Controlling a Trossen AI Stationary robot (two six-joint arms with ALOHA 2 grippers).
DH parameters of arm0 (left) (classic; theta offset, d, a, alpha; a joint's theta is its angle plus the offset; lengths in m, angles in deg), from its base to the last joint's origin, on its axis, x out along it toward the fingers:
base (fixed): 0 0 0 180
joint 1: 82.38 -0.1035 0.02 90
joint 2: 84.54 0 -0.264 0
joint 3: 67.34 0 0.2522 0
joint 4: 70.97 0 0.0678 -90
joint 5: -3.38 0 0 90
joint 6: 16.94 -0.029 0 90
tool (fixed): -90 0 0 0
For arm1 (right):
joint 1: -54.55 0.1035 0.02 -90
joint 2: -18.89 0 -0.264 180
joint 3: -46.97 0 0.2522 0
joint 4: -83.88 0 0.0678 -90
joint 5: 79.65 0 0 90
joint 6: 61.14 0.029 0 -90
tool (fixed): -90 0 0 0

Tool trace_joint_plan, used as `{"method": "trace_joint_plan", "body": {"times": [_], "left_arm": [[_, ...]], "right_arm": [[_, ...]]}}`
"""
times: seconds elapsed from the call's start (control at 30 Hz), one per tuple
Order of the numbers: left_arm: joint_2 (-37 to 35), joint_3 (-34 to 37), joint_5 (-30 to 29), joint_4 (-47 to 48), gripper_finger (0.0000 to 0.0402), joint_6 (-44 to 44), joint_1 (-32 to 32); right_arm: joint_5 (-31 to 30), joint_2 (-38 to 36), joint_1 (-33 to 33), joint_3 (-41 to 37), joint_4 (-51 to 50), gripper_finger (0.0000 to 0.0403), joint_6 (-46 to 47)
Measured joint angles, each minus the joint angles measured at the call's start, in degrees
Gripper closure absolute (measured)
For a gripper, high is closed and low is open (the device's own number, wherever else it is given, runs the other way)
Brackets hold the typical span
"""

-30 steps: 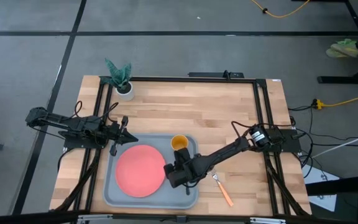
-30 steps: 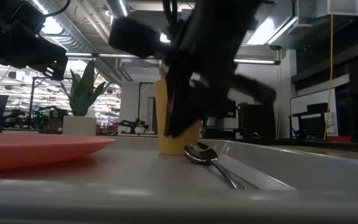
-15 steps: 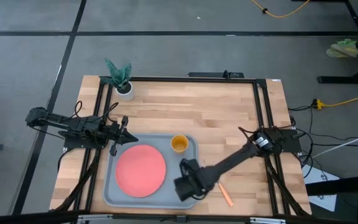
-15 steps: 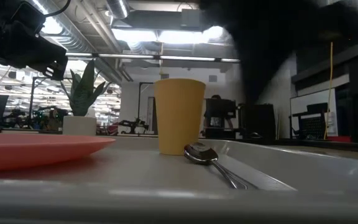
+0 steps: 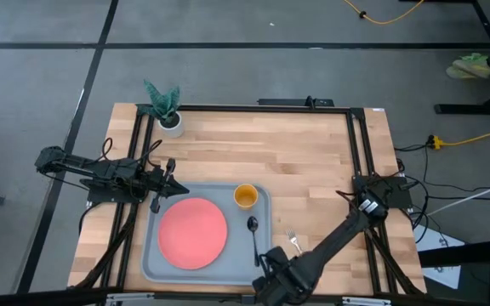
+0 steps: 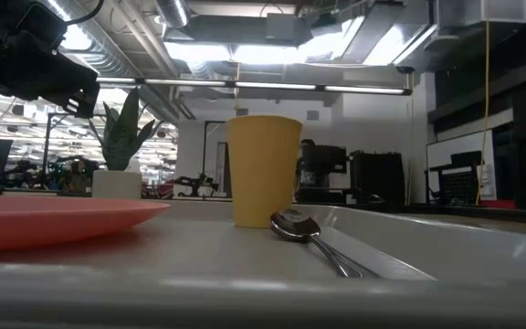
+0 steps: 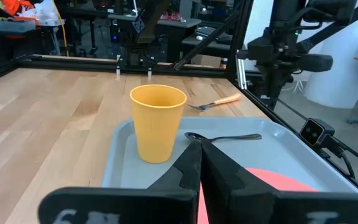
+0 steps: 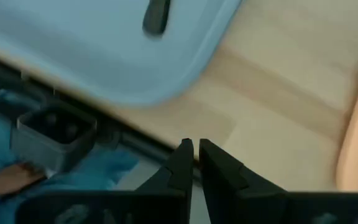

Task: Pick and place plate/cup/fork/spoon on tray
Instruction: Put the orange fork on the gray tray

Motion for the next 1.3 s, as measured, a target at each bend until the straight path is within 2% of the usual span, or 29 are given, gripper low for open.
{"method": "trace_joint_plan", "body": {"times": [0.27,0.4,0.57,0.63,0.83,1.0,1.07,1.3], "left_arm": [[0.00,0.01,0.00,0.00,0.0401,0.00,0.00],[0.00,0.01,0.00,0.00,0.0401,0.00,-0.01],[0.00,0.01,0.00,0.00,0.0401,0.00,0.01],[0.00,0.01,0.00,0.00,0.0401,-0.01,0.01],[0.00,0.01,0.00,0.00,0.0401,0.00,-0.01],[0.00,0.01,0.00,0.00,0.0401,-0.02,-0.01],[0.00,0.01,0.01,0.00,0.0401,0.00,0.01],[0.00,0.00,0.03,-0.35,0.0401,0.00,0.01]], "right_arm": [[-1.03,0.02,2.61,-0.39,0.58,0.0370,0.20],[-0.87,0.02,3.36,-0.39,-1.51,0.0366,3.76],[5.26,0.02,4.37,-0.17,-6.96,0.0328,8.19],[5.67,0.02,4.87,0.57,-8.26,0.0310,8.95],[0.03,0.02,6.46,2.90,-12.56,0.0266,9.01],[-1.44,0.02,8.95,4.71,-19.49,0.0243,10.01],[-1.53,0.02,9.87,5.17,-24.08,0.0238,11.46],[-5.48,-5.79,14.41,0.63,-23.52,0.0234,16.45]]}}
